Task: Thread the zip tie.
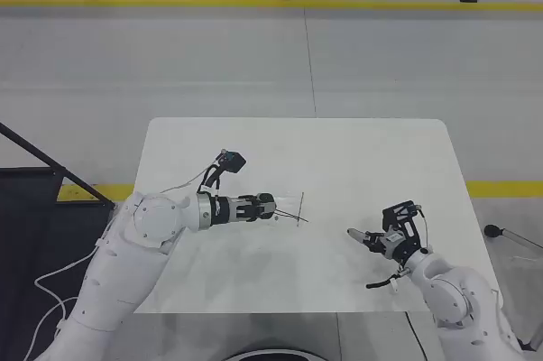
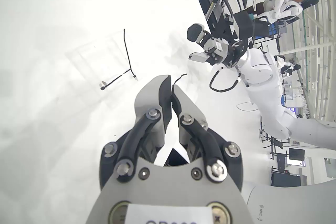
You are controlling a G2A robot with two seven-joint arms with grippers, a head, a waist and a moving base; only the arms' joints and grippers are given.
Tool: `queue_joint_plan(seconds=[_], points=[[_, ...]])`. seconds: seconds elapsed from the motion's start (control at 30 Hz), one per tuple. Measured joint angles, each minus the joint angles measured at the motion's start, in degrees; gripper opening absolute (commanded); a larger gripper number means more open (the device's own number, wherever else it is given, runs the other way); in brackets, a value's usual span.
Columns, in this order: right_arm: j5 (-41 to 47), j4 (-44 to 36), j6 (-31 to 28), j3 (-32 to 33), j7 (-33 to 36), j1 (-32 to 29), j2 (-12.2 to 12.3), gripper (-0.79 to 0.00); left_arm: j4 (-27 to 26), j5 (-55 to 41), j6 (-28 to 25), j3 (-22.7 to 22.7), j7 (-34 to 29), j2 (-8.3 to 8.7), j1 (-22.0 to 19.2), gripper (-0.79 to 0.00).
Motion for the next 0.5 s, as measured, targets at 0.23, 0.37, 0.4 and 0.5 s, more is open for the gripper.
queue_joint_plan(seconds=[0.23,0.37,0.4,0.5], points=[[0.0,0.0,0.0,0.0,0.0,0.0,0.0,0.0,0.0,-0.4,0.0,0.0,0.6,-0.01,0.4,-0.785],[5.7,0.1,-1.9,-0.2,-0.1,0.1,-0.1,0.0,-0.2,-2.9,-0.8,-0.7,2.2,0.09,1.1,-0.785],[7.8,0.1,-2.7,-0.2,0.7,0.5,-0.1,0.0,-0.3,-3.1,-1.1,-0.9,2.3,0.15,1.2,-0.785],[16.2,1.0,-8.2,-0.3,5.2,2.0,0.2,0.0,-1.0,-3.6,-2.0,-1.4,2.4,0.35,1.7,-0.785]])
